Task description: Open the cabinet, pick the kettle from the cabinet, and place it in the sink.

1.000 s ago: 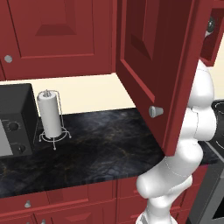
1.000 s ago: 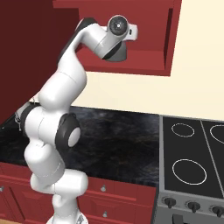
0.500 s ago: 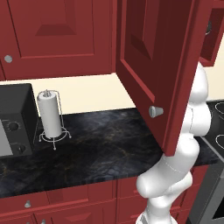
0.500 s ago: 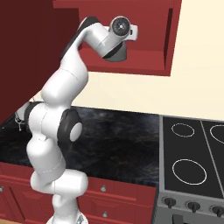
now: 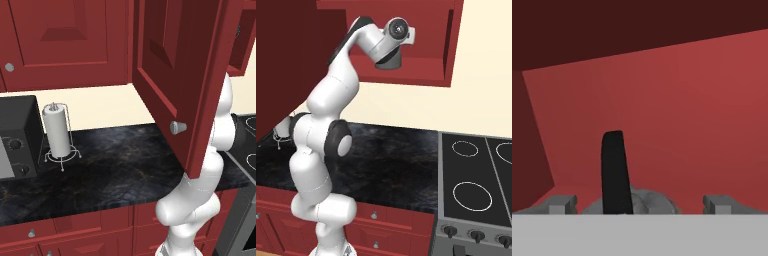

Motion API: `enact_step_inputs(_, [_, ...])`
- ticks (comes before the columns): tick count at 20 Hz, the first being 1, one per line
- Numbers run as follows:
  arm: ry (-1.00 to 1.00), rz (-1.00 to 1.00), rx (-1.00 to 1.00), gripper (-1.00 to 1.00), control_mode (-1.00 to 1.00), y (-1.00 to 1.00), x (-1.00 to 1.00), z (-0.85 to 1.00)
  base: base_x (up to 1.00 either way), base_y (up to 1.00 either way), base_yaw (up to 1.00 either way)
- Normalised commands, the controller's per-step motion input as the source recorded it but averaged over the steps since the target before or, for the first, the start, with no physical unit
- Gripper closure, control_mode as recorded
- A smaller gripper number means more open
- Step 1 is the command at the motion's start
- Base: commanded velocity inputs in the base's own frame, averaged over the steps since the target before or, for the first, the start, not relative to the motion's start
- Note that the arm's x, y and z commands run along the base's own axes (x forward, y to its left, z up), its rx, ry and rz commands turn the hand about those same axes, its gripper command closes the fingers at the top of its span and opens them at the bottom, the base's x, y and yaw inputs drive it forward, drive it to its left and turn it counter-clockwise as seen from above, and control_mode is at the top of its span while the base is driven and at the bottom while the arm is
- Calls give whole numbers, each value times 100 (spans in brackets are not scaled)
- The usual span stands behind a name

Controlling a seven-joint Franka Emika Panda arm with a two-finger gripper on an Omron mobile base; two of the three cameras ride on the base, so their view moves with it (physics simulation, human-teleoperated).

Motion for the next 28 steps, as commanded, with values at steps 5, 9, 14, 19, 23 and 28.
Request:
enact_step_inputs(5, [0, 0, 0, -100, -100, -5, 17, 0, 0, 0, 0])
enact_step_inputs(9, [0, 0, 0, -100, -100, -1, 4, -8, 0, 0, 0])
enact_step_inputs(14, [0, 0, 0, 100, -100, 0, 0, -10, 0, 0, 0])
enact_step_inputs(19, [0, 0, 3, 100, -100, -2, 0, -9, 0, 0, 0])
enact_step_inputs(23, [-3, 0, 4, 100, -100, 0, -3, -9, 0, 0, 0])
enact_step_inputs(28, [-6, 0, 1, 100, -100, 0, -7, -11, 0, 0, 0])
